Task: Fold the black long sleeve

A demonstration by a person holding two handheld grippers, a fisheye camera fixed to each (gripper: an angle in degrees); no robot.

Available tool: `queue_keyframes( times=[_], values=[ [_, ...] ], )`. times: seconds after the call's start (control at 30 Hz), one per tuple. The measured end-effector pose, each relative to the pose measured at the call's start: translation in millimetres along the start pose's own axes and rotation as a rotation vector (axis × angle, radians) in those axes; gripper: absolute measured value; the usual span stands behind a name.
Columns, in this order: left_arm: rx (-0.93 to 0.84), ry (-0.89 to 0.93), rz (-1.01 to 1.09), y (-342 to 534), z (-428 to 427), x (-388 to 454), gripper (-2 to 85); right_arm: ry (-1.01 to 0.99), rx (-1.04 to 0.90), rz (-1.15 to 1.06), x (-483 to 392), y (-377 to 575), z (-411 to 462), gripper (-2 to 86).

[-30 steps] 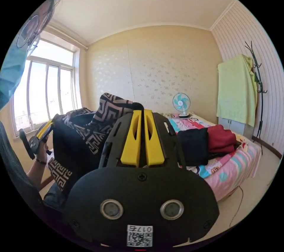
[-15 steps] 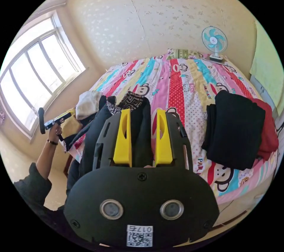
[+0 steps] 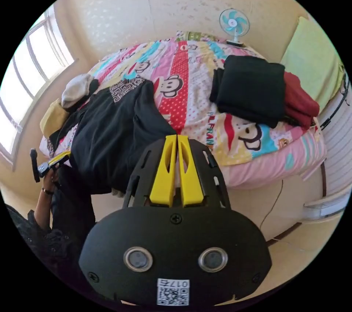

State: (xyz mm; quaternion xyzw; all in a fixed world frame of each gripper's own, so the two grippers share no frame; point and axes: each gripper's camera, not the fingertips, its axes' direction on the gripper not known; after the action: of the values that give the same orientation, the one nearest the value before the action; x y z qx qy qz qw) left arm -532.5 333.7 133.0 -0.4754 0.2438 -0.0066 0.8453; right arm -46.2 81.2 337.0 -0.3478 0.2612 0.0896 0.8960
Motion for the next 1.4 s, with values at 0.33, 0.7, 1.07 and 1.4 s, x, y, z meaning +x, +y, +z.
queue_keyframes(
  times=[0.33, 0.7, 1.07, 1.4],
  values=[
    [-0.018, 0.192, -0.159, 12.8, 5.0, -19.4, 9.7, -0.581, -0.226, 0.041, -3.6, 36.1, 71.2, 10.4],
    [-0.280, -0.147, 0.568, -28.9, -28.1, 34.2, 1.3, -0.600, -0.556, -0.217, -65.2, 92.8, 110.6, 3.1],
    [-0.593, 0.234, 0.346, -35.0, -59.7, -74.2, 4.1, -1.252, -0.835, -0.251, 48.9, 98.8, 122.4, 2.4],
    [0.051, 0.350, 0.193, -135.9, -117.3, -83.9, 6.1, -0.915, -0.253, 0.417, 247.7, -31.9, 132.5, 7.4]
  ],
)
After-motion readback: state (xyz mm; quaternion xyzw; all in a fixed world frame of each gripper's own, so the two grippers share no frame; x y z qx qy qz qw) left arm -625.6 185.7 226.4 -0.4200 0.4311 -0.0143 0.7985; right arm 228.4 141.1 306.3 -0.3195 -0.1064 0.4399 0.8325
